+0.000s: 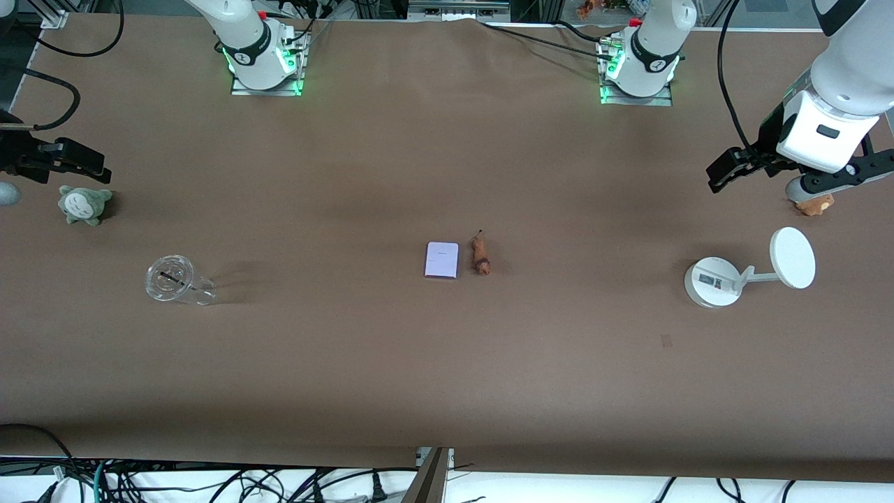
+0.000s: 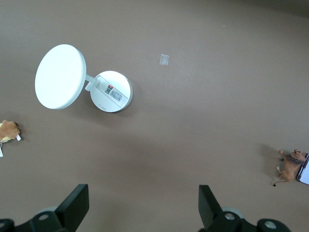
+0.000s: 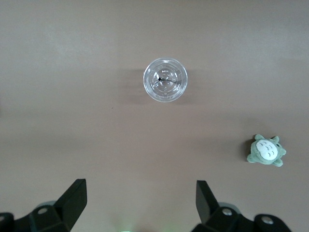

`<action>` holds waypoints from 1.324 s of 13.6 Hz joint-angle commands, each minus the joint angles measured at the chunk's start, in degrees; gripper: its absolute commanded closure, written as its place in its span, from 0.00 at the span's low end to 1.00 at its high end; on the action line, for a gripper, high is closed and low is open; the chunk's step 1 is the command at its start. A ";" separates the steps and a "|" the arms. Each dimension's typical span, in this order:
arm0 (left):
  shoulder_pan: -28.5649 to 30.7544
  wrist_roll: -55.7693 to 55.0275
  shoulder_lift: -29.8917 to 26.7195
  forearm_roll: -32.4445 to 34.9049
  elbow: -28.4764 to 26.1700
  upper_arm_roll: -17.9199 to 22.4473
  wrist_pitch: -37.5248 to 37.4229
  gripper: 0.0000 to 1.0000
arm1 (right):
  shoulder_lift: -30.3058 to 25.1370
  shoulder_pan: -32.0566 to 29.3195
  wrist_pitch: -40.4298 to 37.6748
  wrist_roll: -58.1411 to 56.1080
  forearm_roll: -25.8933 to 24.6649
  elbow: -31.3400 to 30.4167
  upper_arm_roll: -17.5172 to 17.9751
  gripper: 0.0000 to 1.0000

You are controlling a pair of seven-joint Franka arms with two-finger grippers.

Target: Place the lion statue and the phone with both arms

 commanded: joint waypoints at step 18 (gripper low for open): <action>-0.54 -0.20 5.16 -0.51 3.65 -2.80 -3.83 0.00 | 0.86 -0.05 0.53 0.63 -0.11 -0.27 0.40 0.00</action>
